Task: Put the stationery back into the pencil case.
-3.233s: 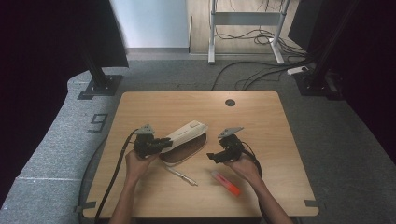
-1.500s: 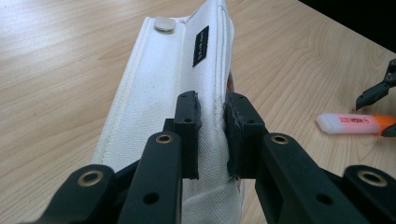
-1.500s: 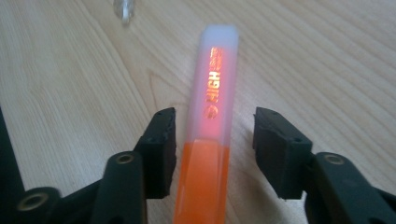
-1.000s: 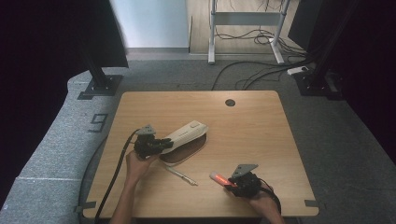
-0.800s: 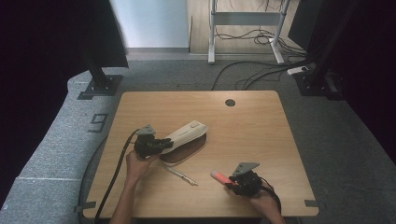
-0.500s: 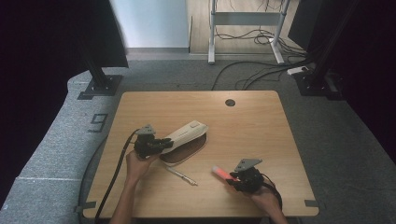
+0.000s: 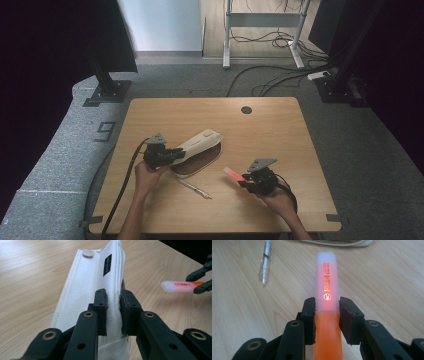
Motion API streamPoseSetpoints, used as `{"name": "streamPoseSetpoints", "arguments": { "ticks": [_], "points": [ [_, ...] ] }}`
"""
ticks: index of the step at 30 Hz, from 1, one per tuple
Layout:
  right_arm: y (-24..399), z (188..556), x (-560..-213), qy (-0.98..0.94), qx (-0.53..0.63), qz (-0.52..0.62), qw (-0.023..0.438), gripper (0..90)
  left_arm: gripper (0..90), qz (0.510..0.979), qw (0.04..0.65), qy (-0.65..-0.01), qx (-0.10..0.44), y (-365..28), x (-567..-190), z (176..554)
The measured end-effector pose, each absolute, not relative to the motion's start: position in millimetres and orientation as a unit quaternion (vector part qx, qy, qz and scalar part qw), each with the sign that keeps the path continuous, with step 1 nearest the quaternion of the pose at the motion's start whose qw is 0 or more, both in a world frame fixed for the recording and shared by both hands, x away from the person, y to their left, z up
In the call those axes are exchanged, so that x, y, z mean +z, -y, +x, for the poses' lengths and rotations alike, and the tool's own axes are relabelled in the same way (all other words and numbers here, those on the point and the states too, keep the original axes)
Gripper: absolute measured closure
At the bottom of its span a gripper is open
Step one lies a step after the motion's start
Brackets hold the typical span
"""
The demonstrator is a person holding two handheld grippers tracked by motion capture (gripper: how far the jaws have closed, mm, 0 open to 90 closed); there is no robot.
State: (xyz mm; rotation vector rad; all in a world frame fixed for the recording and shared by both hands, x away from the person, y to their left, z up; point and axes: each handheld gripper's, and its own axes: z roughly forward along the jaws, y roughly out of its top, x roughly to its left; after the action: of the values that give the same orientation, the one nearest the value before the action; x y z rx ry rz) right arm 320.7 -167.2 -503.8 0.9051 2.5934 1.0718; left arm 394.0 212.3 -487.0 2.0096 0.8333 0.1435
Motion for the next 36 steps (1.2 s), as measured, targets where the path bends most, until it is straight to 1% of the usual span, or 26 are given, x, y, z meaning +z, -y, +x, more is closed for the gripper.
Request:
{"name": "streamPoseSetpoints", "arguments": {
  "ticks": [2,19,36],
  "points": [
    [165.6,326.0,-502.3,-0.874,0.366,0.306,0.091,65.7,76.4,0.817,0.462,-0.339,0.058,-212.2,-486.9,394.0],
    [142.4,360.9,-494.0,-0.878,0.359,0.302,0.098,65.7,76.5,0.817,0.462,-0.34,0.058,-211.7,-486.2,393.9],
    [102.9,389.4,-496.8,-0.889,0.346,0.287,0.089,65.7,76.5,0.818,0.463,-0.337,0.059,-211.7,-485.2,393.8]
  ]
}}
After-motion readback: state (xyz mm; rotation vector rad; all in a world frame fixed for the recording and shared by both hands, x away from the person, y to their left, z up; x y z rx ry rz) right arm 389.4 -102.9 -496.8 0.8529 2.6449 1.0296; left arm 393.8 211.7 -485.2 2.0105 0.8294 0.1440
